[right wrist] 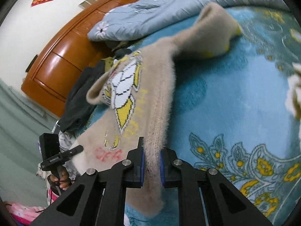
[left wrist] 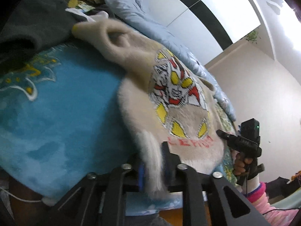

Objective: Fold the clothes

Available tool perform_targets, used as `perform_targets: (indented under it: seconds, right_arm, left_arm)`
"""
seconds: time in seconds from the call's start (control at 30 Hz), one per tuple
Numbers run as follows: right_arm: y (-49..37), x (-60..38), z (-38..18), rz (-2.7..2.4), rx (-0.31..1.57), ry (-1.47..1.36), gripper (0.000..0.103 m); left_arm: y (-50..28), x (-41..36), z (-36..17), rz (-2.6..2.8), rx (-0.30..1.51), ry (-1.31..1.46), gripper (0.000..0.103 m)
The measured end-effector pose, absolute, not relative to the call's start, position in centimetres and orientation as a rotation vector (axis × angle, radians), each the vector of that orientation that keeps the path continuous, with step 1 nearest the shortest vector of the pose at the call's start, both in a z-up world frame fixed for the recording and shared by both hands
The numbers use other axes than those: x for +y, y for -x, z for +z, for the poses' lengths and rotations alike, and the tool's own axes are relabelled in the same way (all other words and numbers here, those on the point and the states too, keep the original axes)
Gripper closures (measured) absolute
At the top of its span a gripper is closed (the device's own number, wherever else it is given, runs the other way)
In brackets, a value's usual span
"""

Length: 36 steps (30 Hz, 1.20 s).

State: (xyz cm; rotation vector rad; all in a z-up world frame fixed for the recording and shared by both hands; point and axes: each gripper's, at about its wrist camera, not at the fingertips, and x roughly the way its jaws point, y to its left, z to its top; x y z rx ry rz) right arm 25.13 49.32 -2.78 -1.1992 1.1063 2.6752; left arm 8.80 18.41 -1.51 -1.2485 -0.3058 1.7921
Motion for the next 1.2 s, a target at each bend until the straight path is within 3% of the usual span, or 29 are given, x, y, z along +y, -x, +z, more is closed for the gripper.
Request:
perform_targets:
  seconds: [0.13,0.2,0.27,0.37,0.5,0.63,0.7,0.77,0.87,1.1,1.2]
  right_arm:
    - [-25.5,49.8,-1.4,2.671,1.003,1.204,0.086]
    - [-25.8,50.8,0.2,2.663,0.926,1.167,0.082]
    - [-25.2,53.0,1.0,2.605,0.938,1.074,0.065]
    - [-23.8,56.8,1.9,2.485,1.011,0.907,0.05]
    - [-20.6,61.3,0.7,2.312,1.21,0.763,0.042]
    - [-17.6,64.6,-0.7,2.16,1.191,0.773,0.042]
    - [-16.5,65.8,-0.9,2.11,1.143,0.782,0.044]
    - [-15.7,66.6,-0.9,2.073,1.139,0.786,0.071]
    - [-15.1,66.9,0.9,2.102,1.096,0.777,0.092]
    - [-17.8,65.8,9.3,2.304,0.789,0.583,0.094]
    - [-20.6,67.2,8.1,2.211,0.647,0.644,0.094]
  left_arm:
    - [-5.8,12.3,-2.5,1.922,-0.315,1.231,0.049]
    - [-4.3,11.8,-1.8,1.967,-0.375,1.214,0.046]
    - [-2.5,12.2,-0.9,1.988,-0.413,1.187,0.044]
    - [0.0,15.5,0.7,2.002,-0.455,1.157,0.04]
    - [2.7,20.8,0.9,2.017,-0.451,1.191,0.039]
    - [3.6,24.1,-0.5,1.97,-0.404,1.136,0.039]
    - [3.9,24.6,-1.3,1.926,-0.396,1.118,0.039]
    - [4.4,24.8,-1.9,1.889,-0.402,1.106,0.039]
    - [5.2,24.7,-2.2,1.843,-0.439,1.104,0.038]
    - [5.1,24.0,-2.0,1.816,-0.443,1.096,0.036]
    - [5.0,24.7,-2.5,1.762,-0.46,1.123,0.036]
